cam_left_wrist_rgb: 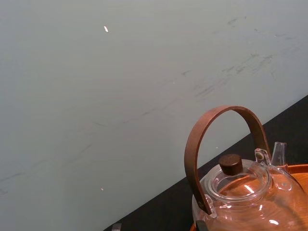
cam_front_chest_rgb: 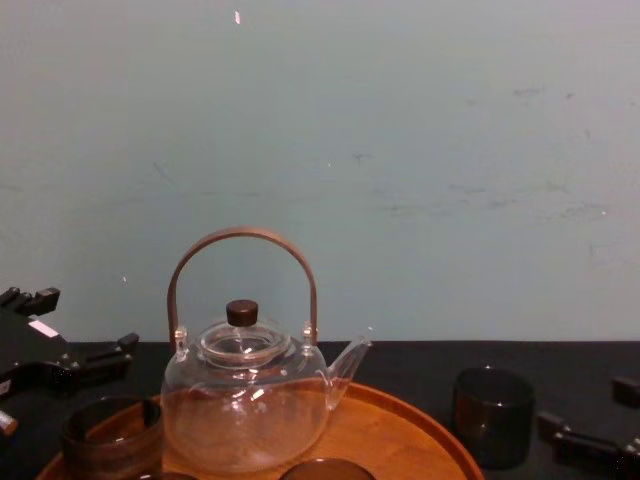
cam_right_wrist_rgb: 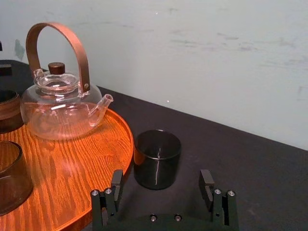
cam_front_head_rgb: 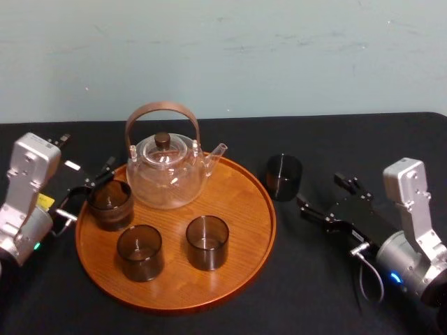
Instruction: Pick up the glass from the table and place it on the tray.
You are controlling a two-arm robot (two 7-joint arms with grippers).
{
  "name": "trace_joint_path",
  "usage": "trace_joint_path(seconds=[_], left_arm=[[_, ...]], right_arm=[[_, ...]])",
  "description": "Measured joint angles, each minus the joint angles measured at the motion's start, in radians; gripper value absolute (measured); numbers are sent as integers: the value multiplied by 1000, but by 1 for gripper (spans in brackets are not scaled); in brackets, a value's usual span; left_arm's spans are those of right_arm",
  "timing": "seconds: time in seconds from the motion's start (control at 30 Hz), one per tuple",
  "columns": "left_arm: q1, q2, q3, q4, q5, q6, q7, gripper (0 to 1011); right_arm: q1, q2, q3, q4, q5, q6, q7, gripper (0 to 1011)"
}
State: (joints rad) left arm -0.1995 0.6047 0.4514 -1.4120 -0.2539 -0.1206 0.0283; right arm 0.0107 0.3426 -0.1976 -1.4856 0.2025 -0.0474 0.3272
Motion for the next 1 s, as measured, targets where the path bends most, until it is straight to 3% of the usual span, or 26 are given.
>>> trace_joint_path(seconds=[0.53, 1.0], left_arm=[[0, 0, 0, 0, 0, 0, 0, 1001], [0, 0, 0, 0, 0, 0, 0, 1001]], right_arm=[[115, 9, -55, 78, -25, 89, 22, 1002], [167, 9, -77, 101, -37, 113, 28, 1002]])
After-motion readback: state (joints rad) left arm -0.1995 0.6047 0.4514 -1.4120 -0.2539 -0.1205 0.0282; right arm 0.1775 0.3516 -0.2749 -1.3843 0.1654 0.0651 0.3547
